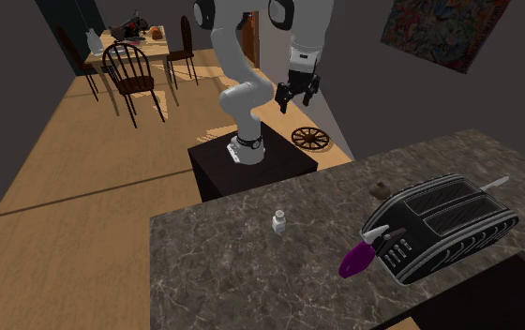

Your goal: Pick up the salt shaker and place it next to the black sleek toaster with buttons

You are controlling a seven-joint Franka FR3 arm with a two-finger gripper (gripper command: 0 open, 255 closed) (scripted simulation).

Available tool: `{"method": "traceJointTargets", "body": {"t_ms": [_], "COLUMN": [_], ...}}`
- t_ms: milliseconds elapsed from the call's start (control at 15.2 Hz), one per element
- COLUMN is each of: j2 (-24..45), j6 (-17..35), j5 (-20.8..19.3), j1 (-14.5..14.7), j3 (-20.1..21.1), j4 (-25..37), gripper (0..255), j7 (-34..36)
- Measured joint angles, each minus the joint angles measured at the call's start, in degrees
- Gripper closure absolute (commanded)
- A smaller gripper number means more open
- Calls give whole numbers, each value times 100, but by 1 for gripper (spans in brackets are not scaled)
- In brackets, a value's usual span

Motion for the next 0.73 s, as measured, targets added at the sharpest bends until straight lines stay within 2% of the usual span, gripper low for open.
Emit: {"method": "traceJointTargets", "body": {"t_ms": [198, 726], "j2": [99, 959], "j6": [208, 1783], "j5": [-32, -196], "j1": [-41, -308], "j3": [-74, -584], "j4": [-99, -739], "gripper": [0, 0], "j7": [-46, -395]}}
